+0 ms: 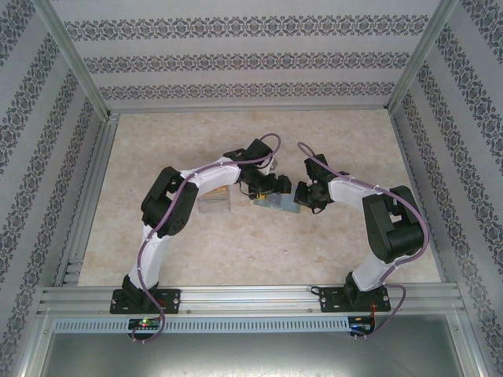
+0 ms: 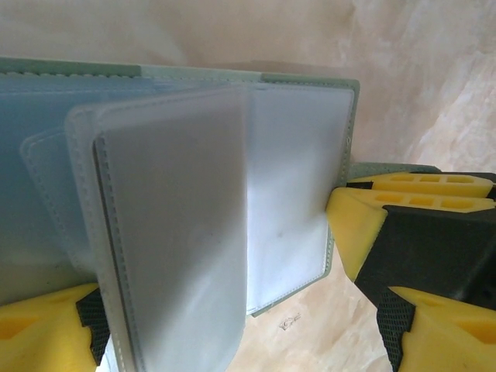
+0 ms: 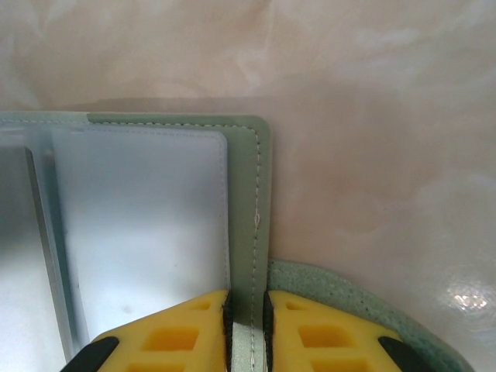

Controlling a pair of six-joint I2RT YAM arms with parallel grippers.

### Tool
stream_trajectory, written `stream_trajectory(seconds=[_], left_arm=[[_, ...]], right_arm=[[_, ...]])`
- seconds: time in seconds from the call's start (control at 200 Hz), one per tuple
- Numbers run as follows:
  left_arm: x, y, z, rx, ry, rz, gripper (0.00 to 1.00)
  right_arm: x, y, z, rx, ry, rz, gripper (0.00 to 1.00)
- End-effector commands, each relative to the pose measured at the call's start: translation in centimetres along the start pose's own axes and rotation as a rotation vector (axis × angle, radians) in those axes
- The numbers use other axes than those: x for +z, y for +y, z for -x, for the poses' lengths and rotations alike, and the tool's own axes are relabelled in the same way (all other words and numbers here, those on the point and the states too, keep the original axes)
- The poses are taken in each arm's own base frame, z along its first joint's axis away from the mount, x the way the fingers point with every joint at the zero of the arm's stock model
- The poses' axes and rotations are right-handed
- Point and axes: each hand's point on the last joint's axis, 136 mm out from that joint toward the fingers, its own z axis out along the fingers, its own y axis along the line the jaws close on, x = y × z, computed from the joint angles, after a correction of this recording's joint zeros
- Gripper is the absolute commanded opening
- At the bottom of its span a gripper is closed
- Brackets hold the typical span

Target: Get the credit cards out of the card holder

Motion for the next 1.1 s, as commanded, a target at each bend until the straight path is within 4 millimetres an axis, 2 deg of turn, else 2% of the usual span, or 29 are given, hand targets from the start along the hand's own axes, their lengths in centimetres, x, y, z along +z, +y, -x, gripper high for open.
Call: stream_trajectory(seconds=[0.0,0.275,0.41,0.55,0.71,0.874,1.094], left_arm=[[0.3,-1.0,-0.4,0.011,0.018,-0.023,0.9],[-3.0,-4.6,1.2,0.058,-0.05,-0.08,0.9],[-3.9,-6.1,1.4,0.08,-0.059,-0.116,0.91],[-3.4,-6.7,1.1,0.082,-0.038,-0.145,0.91],[-2.4,-8.7,0.1,0.116,0.013,-0.214,0.91],[-1.6,-8.2,-0.5,0.113,0.039,-0.207,0.91],[-1.7,-9.6,-0.9,0.14,0.059,-0.267,0.91]], right_arm=[[1.3,-0.7,-1.8,0.01,0.066,-0.027,0.21],[1.3,-0.7,-1.9,0.01,0.065,-0.025,0.21],[1.3,-0.7,-1.9,0.011,0.068,-0.028,0.21],[1.3,-0.7,-1.9,0.014,0.065,-0.027,0.21],[1.2,-0.7,-1.8,0.022,0.059,-0.023,0.21],[1.0,-0.7,-1.6,0.024,0.053,-0.022,0.22],[1.0,-0.7,-1.5,0.032,0.049,-0.021,0.22]])
